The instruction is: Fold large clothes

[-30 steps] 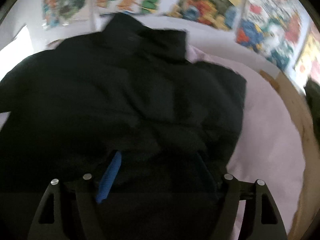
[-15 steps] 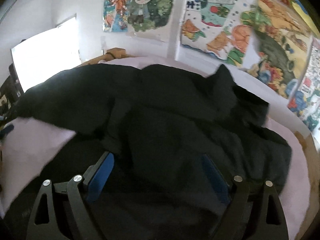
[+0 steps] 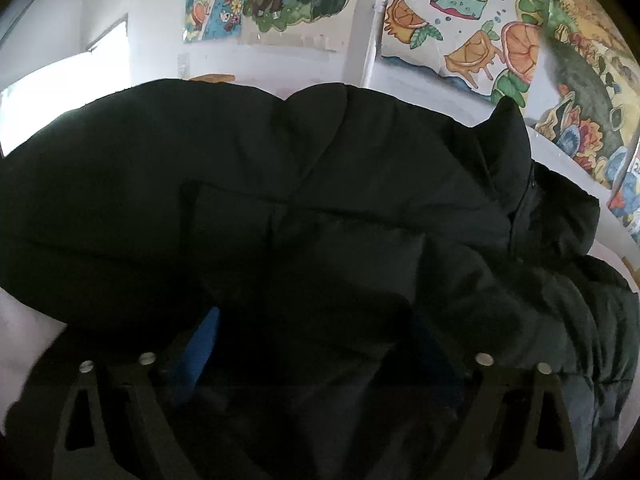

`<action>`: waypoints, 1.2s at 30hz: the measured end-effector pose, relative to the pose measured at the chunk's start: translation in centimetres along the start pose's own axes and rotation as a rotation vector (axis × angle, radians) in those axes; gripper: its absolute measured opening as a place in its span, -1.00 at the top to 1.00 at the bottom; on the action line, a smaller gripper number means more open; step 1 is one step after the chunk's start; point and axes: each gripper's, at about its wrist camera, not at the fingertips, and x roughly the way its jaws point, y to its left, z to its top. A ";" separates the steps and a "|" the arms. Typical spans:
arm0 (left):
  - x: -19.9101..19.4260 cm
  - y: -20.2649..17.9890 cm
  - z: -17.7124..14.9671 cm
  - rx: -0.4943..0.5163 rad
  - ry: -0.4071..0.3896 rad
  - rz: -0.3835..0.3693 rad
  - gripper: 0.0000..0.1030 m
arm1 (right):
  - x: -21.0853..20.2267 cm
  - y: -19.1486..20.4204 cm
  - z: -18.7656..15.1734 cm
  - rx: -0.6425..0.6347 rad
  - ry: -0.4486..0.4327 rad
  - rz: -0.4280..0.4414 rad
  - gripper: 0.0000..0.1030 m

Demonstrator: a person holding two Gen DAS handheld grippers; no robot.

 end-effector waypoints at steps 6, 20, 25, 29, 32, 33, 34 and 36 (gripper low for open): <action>-0.1 -0.3 -0.3 0.007 -0.057 0.010 0.00 | 1.6 0.0 -0.7 0.008 0.004 -0.003 -1.00; -5.8 -5.5 3.5 0.136 -0.238 -0.210 0.90 | -5.9 -3.1 2.6 0.034 0.017 0.088 -1.00; -8.9 -12.7 4.3 0.349 -0.273 -0.329 0.90 | -13.1 -7.5 2.7 -0.026 0.030 0.069 -1.00; -11.2 -19.1 3.1 0.510 -0.276 -0.413 0.90 | -18.4 -11.4 0.4 -0.022 0.038 0.011 -1.00; -13.1 -24.6 0.9 0.658 -0.259 -0.493 0.90 | -21.6 -14.4 -1.9 0.027 0.028 -0.028 -1.00; -13.3 -26.5 0.2 0.705 -0.240 -0.508 0.90 | -22.4 -15.3 -2.7 0.045 0.023 -0.040 -1.00; -13.5 -28.4 -0.7 0.754 -0.216 -0.519 0.90 | -23.1 -16.3 -3.6 0.060 0.022 -0.050 -1.00; -13.8 -31.7 -2.6 0.831 -0.174 -0.539 0.90 | -24.0 -17.9 -5.5 0.093 0.022 -0.068 -1.00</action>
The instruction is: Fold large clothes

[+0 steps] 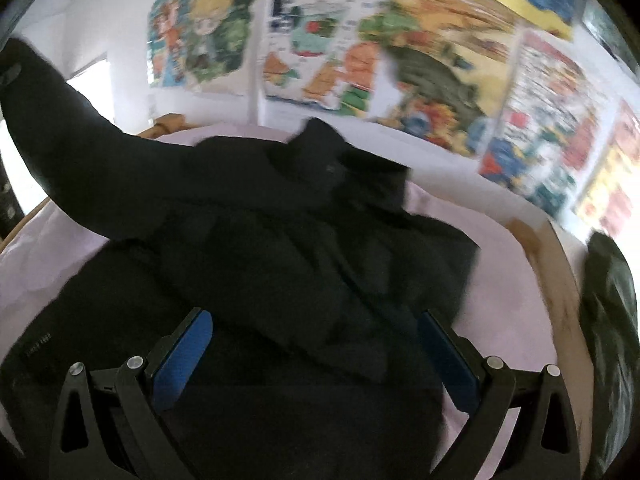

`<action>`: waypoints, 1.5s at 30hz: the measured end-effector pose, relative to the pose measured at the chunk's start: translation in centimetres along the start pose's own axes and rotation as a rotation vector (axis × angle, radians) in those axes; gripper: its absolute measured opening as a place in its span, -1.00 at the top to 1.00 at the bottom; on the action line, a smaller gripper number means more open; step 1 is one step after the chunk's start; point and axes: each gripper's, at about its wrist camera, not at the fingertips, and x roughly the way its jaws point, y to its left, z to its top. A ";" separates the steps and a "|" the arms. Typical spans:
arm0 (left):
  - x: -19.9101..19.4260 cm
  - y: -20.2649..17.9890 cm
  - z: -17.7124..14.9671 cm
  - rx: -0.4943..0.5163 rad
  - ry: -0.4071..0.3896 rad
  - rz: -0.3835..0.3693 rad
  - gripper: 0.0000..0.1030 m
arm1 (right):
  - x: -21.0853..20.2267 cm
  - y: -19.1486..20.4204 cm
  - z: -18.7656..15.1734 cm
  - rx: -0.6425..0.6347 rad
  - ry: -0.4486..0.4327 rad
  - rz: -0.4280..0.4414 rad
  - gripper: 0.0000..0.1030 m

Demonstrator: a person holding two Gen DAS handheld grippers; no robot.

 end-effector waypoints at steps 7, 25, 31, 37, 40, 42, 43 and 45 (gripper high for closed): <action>6.6 -10.5 0.9 0.135 0.070 -0.094 0.92 | 0.6 -6.5 -4.7 0.174 -0.033 -0.021 -1.00; 19.7 -25.8 -14.5 0.295 0.368 -0.321 0.94 | 5.4 -18.7 -10.9 0.619 -0.007 0.194 -1.00; 21.2 -26.5 -18.1 0.320 0.460 -0.376 0.92 | 6.1 -19.9 -11.5 0.731 -0.046 0.348 -1.00; 21.9 -25.3 -19.7 0.228 0.572 -0.463 0.75 | 7.9 -21.1 -12.4 0.924 -0.064 0.508 -1.00; 21.4 -24.7 -19.6 0.178 0.590 -0.524 0.46 | 8.3 -20.9 -12.2 0.931 -0.060 0.533 -1.00; 21.1 -24.0 -19.3 0.115 0.598 -0.595 -0.28 | 8.6 -20.5 -11.7 0.913 -0.051 0.538 -1.00; 20.7 -23.5 -19.0 0.073 0.583 -0.616 -0.59 | 8.8 -20.2 -11.4 0.897 -0.049 0.538 -1.00; 20.1 -22.8 -18.4 0.023 0.559 -0.640 -0.61 | 9.0 -19.7 -10.9 0.879 -0.049 0.536 -0.95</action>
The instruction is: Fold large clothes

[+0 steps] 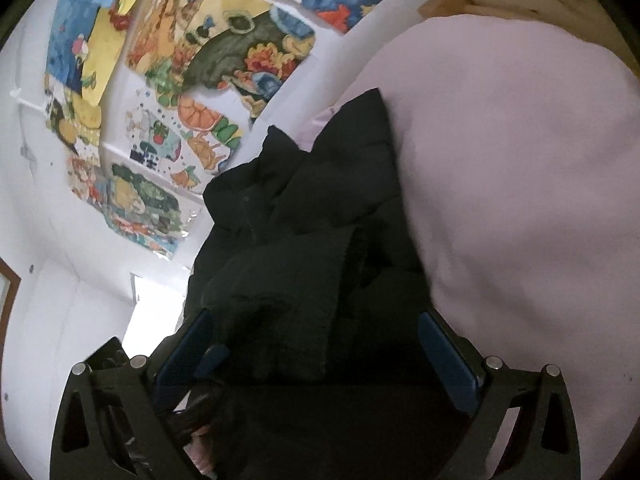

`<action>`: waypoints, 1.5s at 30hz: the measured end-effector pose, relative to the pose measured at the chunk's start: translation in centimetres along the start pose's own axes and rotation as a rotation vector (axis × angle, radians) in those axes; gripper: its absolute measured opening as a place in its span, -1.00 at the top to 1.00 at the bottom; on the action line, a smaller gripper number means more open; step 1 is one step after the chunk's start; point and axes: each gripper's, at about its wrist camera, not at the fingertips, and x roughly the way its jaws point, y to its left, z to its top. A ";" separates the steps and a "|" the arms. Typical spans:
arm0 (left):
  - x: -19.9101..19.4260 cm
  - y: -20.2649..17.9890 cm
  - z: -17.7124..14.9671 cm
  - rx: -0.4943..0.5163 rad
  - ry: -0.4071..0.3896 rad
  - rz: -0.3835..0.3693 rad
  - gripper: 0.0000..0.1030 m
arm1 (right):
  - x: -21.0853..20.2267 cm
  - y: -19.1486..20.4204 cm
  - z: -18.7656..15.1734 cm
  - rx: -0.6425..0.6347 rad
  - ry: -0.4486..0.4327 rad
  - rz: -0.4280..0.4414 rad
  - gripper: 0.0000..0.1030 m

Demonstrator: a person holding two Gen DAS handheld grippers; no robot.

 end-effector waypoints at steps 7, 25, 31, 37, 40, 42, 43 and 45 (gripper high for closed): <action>-4.6 3.1 0.6 -0.137 -0.075 0.113 -0.62 | 3.4 1.3 0.1 -0.089 0.053 -0.098 -0.45; -13.5 18.8 -2.9 -0.344 -0.209 0.662 -0.69 | 4.4 4.2 1.7 -0.387 -0.026 -0.449 0.89; -9.6 20.6 -4.7 -0.299 -0.082 0.713 -0.69 | 7.1 3.1 0.5 -0.490 0.030 -0.565 0.84; -7.4 21.7 -6.0 -0.276 -0.057 0.705 -0.75 | 9.3 1.1 0.1 -0.504 0.092 -0.606 0.85; -6.8 22.6 -6.6 -0.298 -0.053 0.692 -0.86 | 10.1 0.1 0.0 -0.500 0.102 -0.602 0.85; -6.7 23.0 -6.7 -0.307 -0.053 0.687 -0.90 | 10.5 -0.3 -0.2 -0.504 0.102 -0.605 0.85; -6.6 23.0 -6.7 -0.307 -0.052 0.689 -0.92 | 10.6 -0.4 -0.3 -0.508 0.102 -0.606 0.86; -6.5 23.0 -6.8 -0.303 -0.047 0.695 -0.95 | 10.9 -0.7 -0.5 -0.520 0.101 -0.612 0.87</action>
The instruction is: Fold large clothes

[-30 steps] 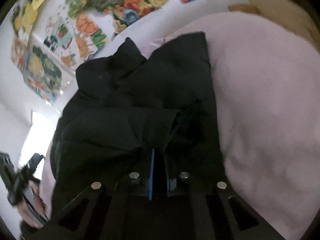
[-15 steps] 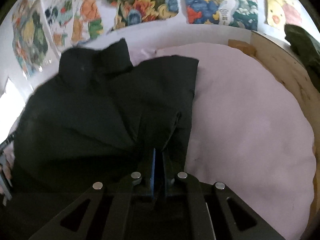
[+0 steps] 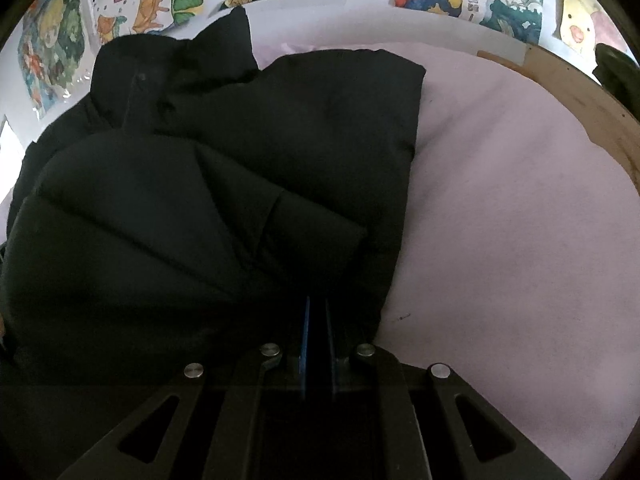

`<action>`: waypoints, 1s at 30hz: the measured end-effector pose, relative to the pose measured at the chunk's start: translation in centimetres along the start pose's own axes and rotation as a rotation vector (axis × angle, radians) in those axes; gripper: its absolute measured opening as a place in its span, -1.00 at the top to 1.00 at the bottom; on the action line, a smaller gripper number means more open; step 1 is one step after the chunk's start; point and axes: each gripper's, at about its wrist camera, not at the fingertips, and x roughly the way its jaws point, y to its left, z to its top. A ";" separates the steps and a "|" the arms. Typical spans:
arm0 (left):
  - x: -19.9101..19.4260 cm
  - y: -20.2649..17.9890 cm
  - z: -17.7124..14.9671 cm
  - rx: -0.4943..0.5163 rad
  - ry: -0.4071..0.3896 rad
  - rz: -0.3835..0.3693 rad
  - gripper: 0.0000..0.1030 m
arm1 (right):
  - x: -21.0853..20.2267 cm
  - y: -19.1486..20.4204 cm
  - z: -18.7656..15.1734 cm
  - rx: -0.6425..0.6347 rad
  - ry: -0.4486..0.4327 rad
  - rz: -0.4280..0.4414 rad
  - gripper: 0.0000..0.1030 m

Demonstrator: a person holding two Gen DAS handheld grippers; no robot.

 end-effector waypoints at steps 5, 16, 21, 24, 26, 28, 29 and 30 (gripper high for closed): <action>-0.2 0.4 0.1 -0.033 0.010 -0.008 -0.98 | -0.3 -0.2 -0.7 -0.002 -0.035 -0.017 0.87; -7.3 1.1 2.9 -0.122 -0.152 -0.031 -0.97 | -6.9 -1.9 2.2 0.038 -0.183 0.009 -0.46; -7.9 -1.8 7.2 -0.067 -0.194 -0.119 -0.97 | -8.6 -0.3 7.4 0.019 -0.266 0.037 -0.56; -6.5 -3.8 10.8 -0.057 -0.173 -0.191 -0.97 | -7.5 0.7 10.9 0.025 -0.247 0.070 -0.60; -5.0 -5.5 13.4 -0.025 -0.154 -0.206 -0.97 | -6.5 1.7 12.9 0.034 -0.217 0.104 -0.60; -3.1 -6.7 15.6 -0.019 -0.140 -0.229 -0.97 | -5.4 2.4 14.7 0.044 -0.204 0.130 -0.60; -2.2 -7.4 16.7 -0.033 -0.133 -0.244 -0.97 | -4.7 2.8 15.8 0.053 -0.204 0.135 -0.60; -1.2 -7.7 17.6 -0.050 -0.127 -0.263 -0.97 | -4.2 3.0 16.5 0.065 -0.210 0.141 -0.60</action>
